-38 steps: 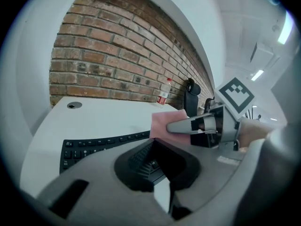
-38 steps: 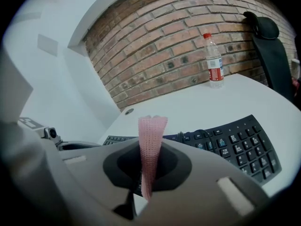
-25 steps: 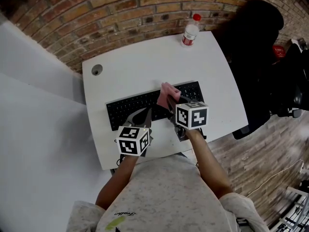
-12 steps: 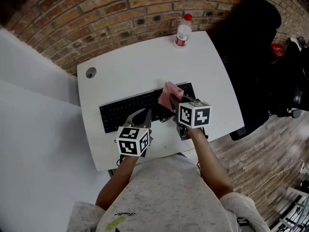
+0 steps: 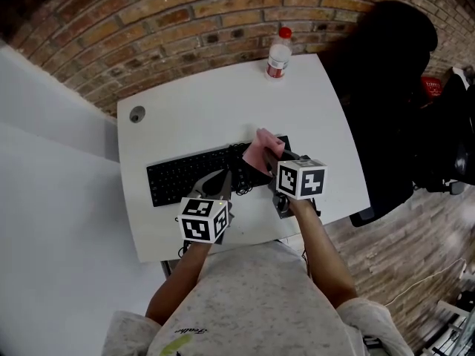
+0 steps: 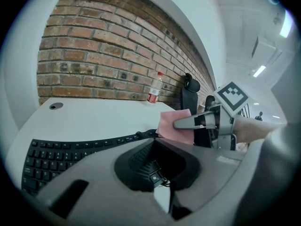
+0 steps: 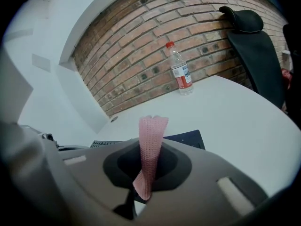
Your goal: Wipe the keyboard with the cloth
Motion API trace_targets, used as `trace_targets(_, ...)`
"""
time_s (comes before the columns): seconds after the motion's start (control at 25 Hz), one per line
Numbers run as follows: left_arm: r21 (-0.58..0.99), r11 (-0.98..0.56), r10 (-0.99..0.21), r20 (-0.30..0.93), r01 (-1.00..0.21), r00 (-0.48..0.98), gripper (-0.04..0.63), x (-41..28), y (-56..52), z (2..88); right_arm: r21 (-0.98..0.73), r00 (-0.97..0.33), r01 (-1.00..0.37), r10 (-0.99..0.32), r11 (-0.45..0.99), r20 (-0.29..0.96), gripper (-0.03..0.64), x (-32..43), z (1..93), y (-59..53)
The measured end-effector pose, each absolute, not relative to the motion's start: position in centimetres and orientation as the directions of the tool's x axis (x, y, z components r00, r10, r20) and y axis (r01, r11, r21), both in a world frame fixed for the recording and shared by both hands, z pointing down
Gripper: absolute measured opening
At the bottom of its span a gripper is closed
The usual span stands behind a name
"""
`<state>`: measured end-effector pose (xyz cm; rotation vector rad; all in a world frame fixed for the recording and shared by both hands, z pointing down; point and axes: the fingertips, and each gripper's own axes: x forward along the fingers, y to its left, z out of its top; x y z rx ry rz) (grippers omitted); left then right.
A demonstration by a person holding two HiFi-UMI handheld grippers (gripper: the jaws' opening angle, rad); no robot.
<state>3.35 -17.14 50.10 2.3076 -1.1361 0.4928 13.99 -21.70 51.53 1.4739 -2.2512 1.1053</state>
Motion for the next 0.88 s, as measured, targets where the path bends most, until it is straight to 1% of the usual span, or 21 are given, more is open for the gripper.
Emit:
trace_targets(0.4, 0.272, -0.487, -0.641, 0.534, -0.830, 0.551, -0.003, 4.9, -17.5, 50.1, -0.478, -0.485, -0.852, -0.670, 0.216, 0.562, 0.026, 16.2, 52.3, -21.7)
trace_targets(0.88, 0.266, -0.475, -0.648, 0.539, -0.839, 0.538, -0.003, 5.5, -16.9, 50.2, -0.456, -0.436, -0.873, -0.697, 0.173, 0.569, 0.026, 19.8, 52.8, -21.5)
